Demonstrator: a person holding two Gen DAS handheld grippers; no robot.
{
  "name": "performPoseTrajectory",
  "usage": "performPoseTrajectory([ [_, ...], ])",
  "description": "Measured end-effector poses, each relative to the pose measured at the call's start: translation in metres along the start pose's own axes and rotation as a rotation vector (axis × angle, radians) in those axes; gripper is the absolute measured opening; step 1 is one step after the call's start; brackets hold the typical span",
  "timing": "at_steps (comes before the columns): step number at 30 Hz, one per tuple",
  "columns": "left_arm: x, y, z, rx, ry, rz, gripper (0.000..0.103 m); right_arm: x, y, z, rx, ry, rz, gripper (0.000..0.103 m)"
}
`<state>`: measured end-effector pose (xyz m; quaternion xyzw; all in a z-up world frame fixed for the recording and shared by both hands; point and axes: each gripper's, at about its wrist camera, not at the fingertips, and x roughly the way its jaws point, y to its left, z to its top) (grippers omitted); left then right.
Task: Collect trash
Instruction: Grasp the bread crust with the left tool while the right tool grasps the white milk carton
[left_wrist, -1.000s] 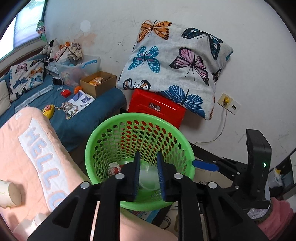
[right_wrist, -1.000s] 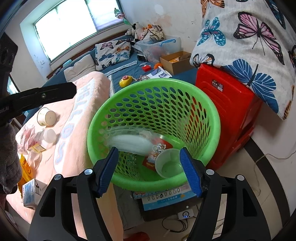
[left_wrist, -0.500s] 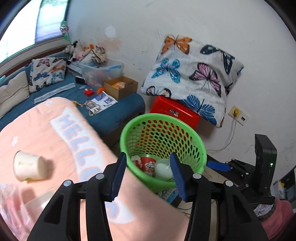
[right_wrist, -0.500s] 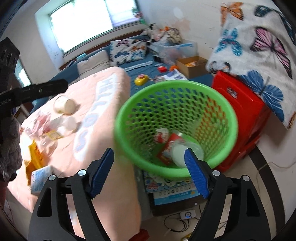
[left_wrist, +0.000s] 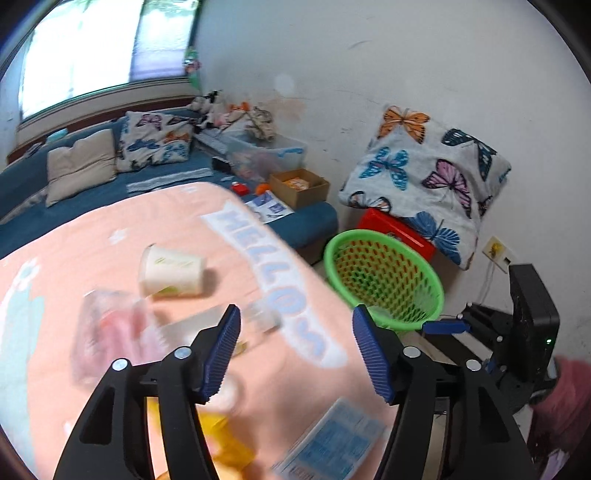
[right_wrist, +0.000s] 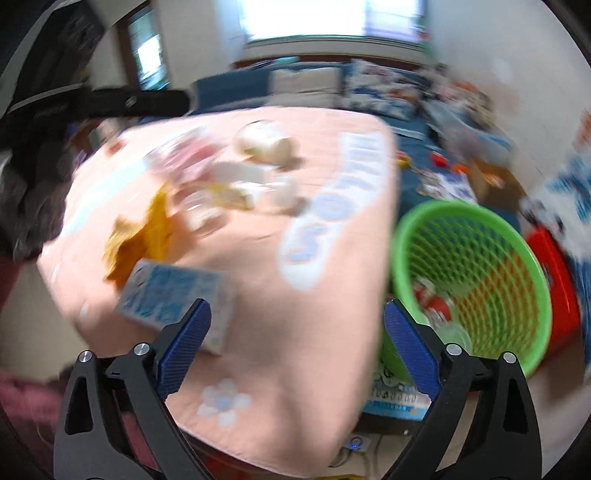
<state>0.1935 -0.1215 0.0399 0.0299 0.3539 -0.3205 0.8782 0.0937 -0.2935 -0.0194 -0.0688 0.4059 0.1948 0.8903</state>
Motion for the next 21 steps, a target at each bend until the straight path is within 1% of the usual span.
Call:
performPoseTrajectory([
  [3, -0.017, 0.017, -0.012, -0.029, -0.008, 0.027, 0.064, 0.009, 0.024, 0.008, -0.134, 0.030, 0.061, 0.095],
  [6, -0.035, 0.037, -0.027, -0.079, -0.010, 0.057, 0.065, 0.022, 0.049, 0.014, -0.282, 0.066, 0.116, 0.097],
  [10, -0.049, 0.051, -0.041, -0.111, -0.005, 0.095, 0.065, 0.039, 0.075, 0.015, -0.441, 0.116, 0.170, 0.098],
  [15, -0.061, 0.066, -0.064, -0.146, 0.004, 0.129, 0.066, 0.057, 0.102, 0.011, -0.607, 0.165, 0.231, 0.098],
  [17, -0.064, 0.073, -0.075, -0.164, 0.015, 0.131, 0.066, 0.064, 0.111, 0.010, -0.674, 0.184, 0.253, 0.098],
  [21, -0.062, 0.083, -0.094, -0.190, 0.050, 0.145, 0.066, 0.079, 0.123, 0.008, -0.770, 0.212, 0.268, 0.098],
])
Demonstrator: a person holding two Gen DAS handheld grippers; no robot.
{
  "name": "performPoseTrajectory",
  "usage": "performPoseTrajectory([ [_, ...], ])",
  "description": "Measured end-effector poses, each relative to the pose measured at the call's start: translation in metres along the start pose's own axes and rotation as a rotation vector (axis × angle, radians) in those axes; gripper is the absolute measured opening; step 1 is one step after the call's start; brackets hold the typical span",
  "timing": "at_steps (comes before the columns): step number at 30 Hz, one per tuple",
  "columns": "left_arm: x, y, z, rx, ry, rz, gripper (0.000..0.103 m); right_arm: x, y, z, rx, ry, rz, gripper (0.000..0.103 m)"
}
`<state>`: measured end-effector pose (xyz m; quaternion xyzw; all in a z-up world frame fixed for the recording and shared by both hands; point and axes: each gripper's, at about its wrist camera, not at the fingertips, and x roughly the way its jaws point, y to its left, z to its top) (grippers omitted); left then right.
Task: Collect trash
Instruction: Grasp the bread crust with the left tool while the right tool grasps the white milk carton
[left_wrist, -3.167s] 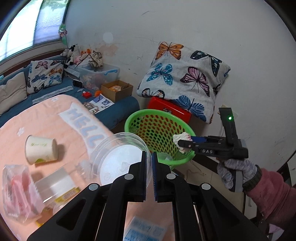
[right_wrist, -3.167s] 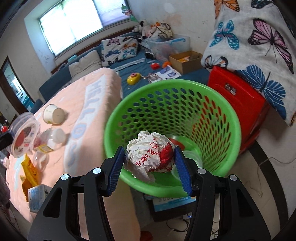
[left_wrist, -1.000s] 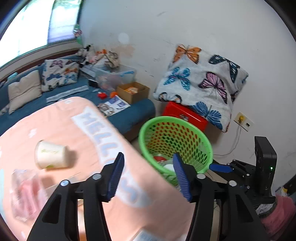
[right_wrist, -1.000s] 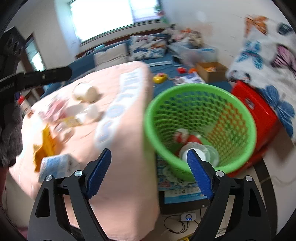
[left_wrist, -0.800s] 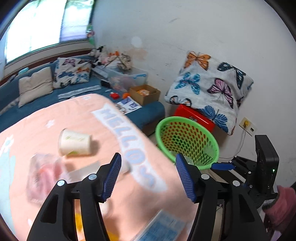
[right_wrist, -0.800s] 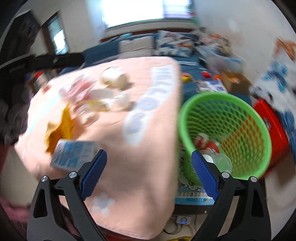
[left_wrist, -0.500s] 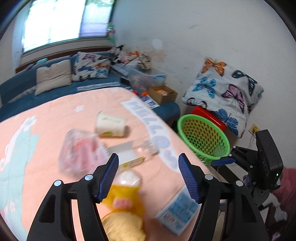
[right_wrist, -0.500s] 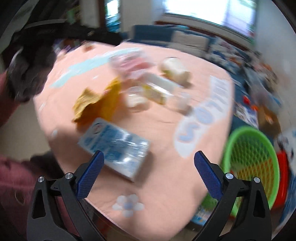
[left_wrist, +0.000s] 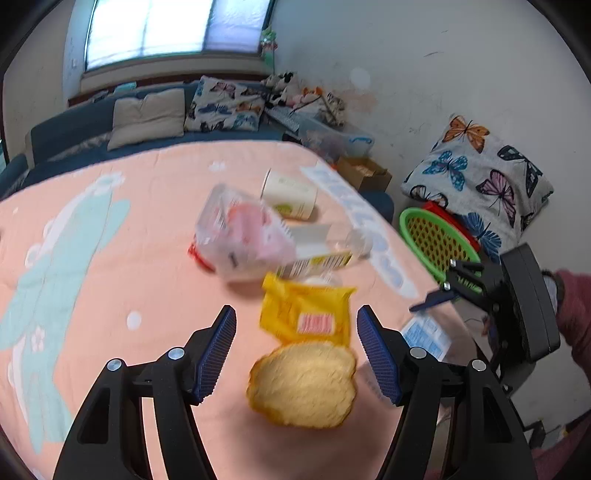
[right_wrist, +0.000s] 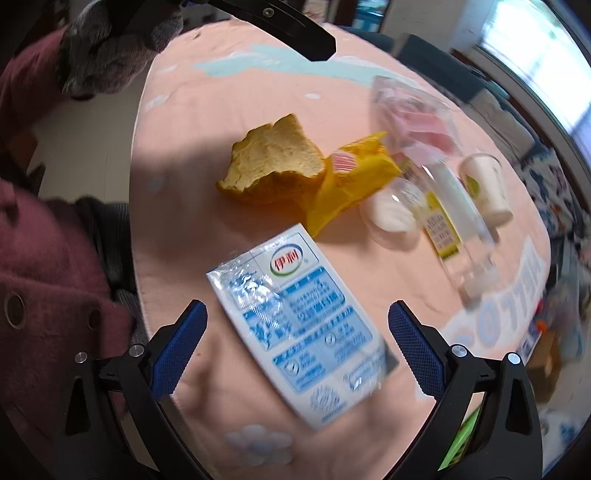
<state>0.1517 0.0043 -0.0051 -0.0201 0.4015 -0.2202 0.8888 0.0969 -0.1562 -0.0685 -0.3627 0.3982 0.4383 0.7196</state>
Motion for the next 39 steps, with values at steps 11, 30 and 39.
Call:
performPoseTrajectory([
  [11, 0.029, 0.020, -0.036, -0.060, 0.117, -0.031, 0.066, 0.048, 0.000, 0.010, -0.102, 0.086, 0.082, 0.097],
  [30, 0.077, 0.011, -0.058, -0.043, 0.179, 0.023, 0.042, 0.037, -0.019, -0.004, 0.046, 0.074, 0.037, 0.083],
  [39, 0.075, 0.012, -0.056, -0.055, 0.152, 0.044, 0.024, 0.027, -0.025, -0.005, 0.122, 0.053, -0.048, 0.079],
])
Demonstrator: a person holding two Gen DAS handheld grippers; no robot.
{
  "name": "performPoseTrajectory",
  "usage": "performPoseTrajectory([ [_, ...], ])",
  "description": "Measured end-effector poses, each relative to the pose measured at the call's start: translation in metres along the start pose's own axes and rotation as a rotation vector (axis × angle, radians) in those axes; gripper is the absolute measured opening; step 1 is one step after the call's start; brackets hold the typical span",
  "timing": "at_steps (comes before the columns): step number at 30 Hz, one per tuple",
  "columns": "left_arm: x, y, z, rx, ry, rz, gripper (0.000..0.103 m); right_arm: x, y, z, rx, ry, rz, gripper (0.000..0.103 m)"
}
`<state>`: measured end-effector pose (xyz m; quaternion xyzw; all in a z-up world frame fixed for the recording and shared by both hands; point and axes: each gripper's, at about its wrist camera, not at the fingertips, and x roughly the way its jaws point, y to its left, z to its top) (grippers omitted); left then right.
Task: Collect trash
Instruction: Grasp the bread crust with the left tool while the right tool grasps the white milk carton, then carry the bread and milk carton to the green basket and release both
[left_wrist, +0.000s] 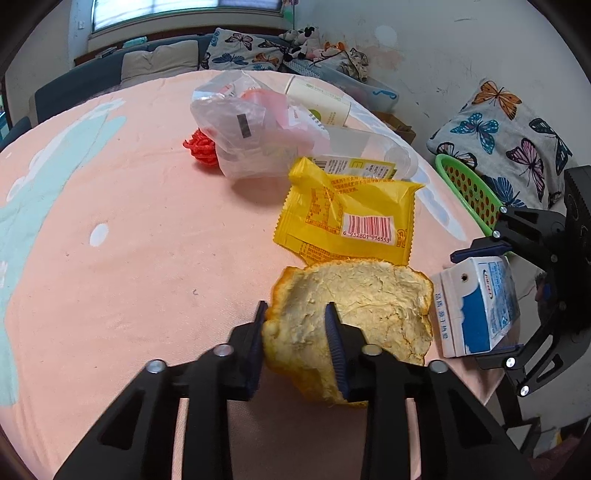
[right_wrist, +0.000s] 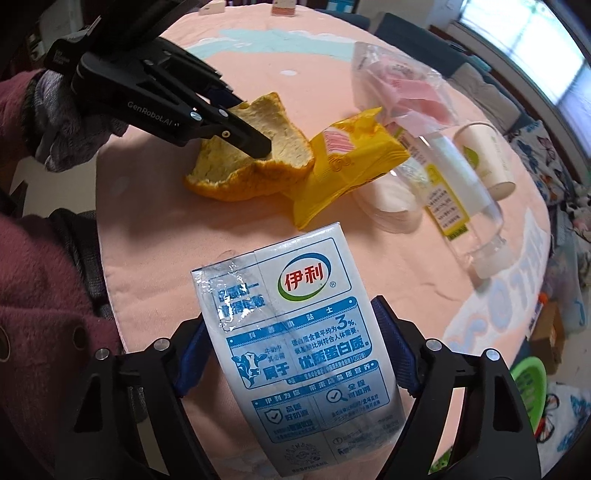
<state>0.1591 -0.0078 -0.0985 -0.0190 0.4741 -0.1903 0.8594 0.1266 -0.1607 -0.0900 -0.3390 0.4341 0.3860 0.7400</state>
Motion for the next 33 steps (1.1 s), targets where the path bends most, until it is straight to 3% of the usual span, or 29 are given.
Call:
performPoseTrajectory([
  [6, -0.009, -0.005, 0.000, 0.008, -0.024, -0.004, 0.014, -0.003, 0.000, 0.002, 0.042, -0.015, -0.043, 0.078],
  [12, -0.021, -0.010, -0.001, 0.015, -0.049, -0.005, 0.011, -0.012, 0.007, 0.003, 0.068, -0.027, -0.083, 0.077],
  [26, -0.053, -0.027, -0.001, 0.060, -0.095, -0.028, 0.010, -0.036, 0.001, -0.009, 0.213, -0.090, -0.132, 0.075],
  [33, -0.069, -0.044, 0.017, 0.087, -0.140, -0.058, 0.010, -0.053, -0.016, -0.019, 0.324, -0.141, -0.153, 0.075],
])
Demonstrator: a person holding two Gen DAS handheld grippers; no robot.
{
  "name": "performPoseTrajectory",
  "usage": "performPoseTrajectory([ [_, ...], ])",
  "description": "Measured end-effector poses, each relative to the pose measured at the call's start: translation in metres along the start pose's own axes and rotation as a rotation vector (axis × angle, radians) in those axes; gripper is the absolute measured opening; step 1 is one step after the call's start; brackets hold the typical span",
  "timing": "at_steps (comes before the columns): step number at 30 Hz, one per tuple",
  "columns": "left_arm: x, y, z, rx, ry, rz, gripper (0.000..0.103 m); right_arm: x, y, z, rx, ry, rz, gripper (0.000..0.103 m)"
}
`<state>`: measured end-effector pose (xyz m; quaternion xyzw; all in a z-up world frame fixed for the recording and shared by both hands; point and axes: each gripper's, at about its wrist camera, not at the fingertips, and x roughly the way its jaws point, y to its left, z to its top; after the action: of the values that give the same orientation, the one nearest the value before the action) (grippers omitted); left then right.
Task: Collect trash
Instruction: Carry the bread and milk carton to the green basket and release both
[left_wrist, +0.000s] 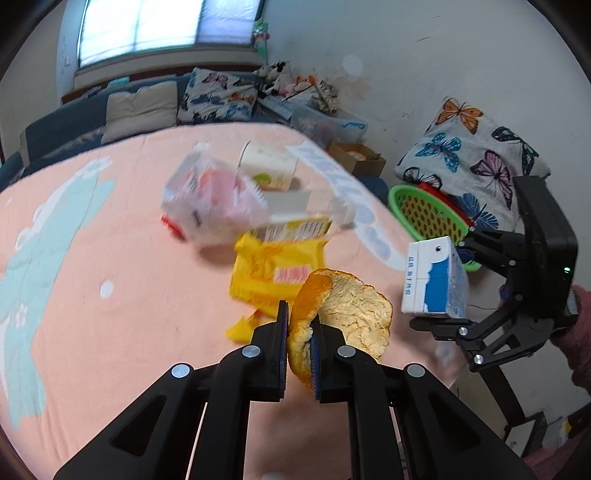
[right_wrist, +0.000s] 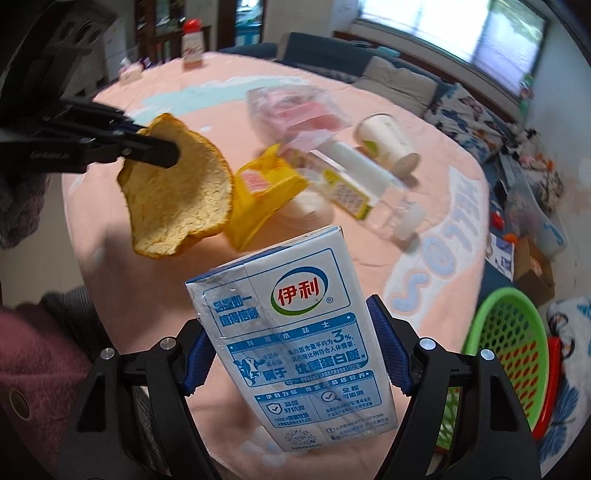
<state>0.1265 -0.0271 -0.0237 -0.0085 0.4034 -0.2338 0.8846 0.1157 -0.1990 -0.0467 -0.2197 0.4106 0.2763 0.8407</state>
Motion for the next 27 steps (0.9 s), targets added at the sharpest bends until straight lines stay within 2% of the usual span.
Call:
performPoseTrajectory([
  [9, 0.007, -0.028, 0.047, 0.055, -0.049, -0.054, 0.010, -0.023, -0.061, -0.015, 0.216, -0.040, -0.105, 0.075],
  [15, 0.027, -0.054, 0.084, 0.099, -0.064, -0.093, 0.010, -0.038, -0.114, -0.034, 0.379, -0.058, -0.215, 0.075],
  [21, 0.050, -0.081, 0.118, 0.141, -0.064, -0.132, 0.010, -0.049, -0.174, -0.064, 0.561, -0.059, -0.335, 0.075],
  [27, 0.067, -0.112, 0.142, 0.194, -0.068, -0.165, 0.010, -0.050, -0.220, -0.097, 0.701, -0.034, -0.396, 0.075],
])
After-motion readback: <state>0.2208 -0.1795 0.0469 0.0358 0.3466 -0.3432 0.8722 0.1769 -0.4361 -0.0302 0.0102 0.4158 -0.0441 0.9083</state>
